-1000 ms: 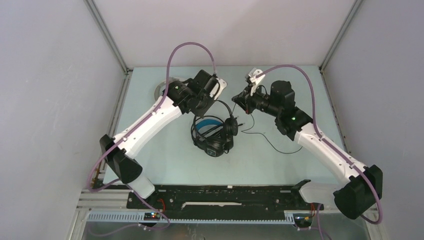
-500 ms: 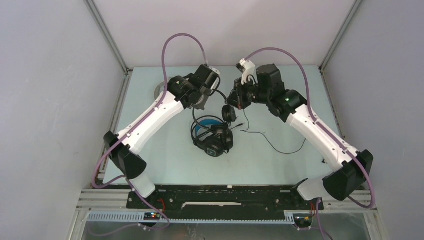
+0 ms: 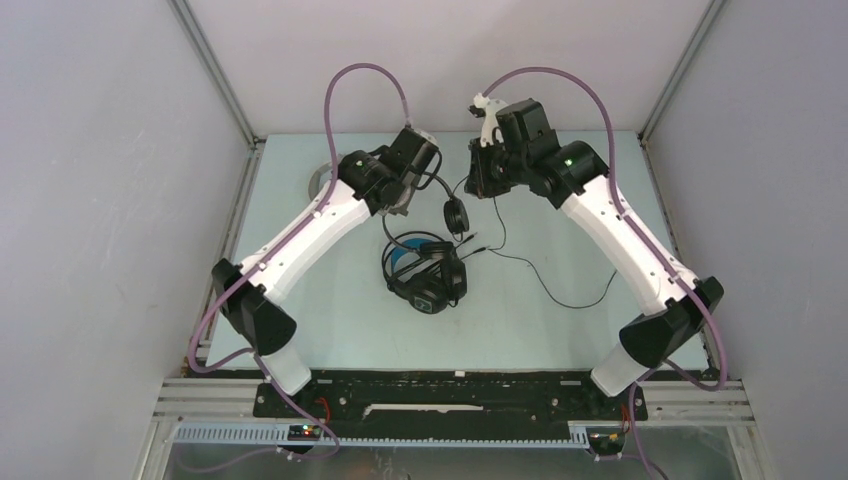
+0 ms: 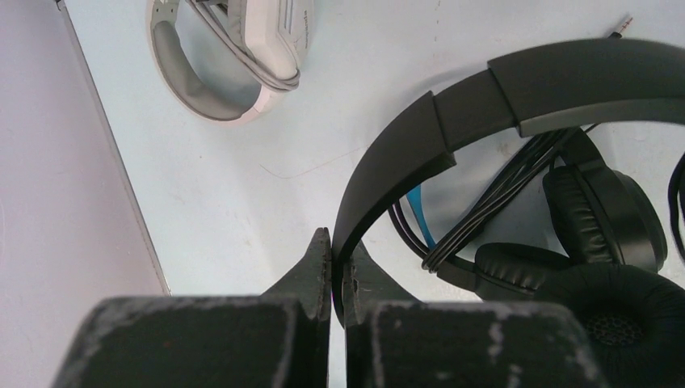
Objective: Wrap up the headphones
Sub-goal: Wrap the headphones cable around the headphones.
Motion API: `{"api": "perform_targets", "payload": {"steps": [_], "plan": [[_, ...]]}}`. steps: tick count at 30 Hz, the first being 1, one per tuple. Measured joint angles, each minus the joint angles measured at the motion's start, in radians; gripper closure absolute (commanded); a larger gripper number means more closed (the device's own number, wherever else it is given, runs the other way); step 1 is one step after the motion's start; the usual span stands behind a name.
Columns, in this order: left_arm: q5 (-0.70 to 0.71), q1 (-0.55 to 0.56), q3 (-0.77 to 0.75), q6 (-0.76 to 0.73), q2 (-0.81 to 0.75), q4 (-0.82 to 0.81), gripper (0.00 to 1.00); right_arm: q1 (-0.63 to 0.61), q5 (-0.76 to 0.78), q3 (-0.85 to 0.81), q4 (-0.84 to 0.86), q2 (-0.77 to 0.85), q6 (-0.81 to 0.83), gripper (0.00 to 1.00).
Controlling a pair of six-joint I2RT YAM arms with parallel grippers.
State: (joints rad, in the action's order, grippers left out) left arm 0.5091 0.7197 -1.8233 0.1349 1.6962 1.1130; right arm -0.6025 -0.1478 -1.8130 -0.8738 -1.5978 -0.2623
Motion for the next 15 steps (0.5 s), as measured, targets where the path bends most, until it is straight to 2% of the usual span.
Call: {"api": "perform_targets", "payload": {"steps": [4,8,11,12,15], "plan": [[0.002,-0.002,0.002,-0.003,0.000,-0.013,1.00,0.023,-0.003,-0.062,-0.061,-0.050,0.009,1.00],[0.002,-0.003,0.011,-0.002,0.000,-0.028,1.00,0.048,-0.113,-0.066,-0.076,-0.062,0.008,1.00],[0.002,-0.007,0.011,-0.002,0.000,-0.035,1.00,0.048,-0.241,-0.051,-0.033,-0.054,-0.005,1.00],[0.002,-0.009,0.011,-0.002,0.000,-0.039,1.00,0.047,-0.285,-0.033,-0.006,-0.046,-0.015,0.97],[0.000,-0.016,0.011,0.001,0.000,-0.055,1.00,0.044,-0.398,0.057,0.089,-0.008,-0.050,0.96]]}}
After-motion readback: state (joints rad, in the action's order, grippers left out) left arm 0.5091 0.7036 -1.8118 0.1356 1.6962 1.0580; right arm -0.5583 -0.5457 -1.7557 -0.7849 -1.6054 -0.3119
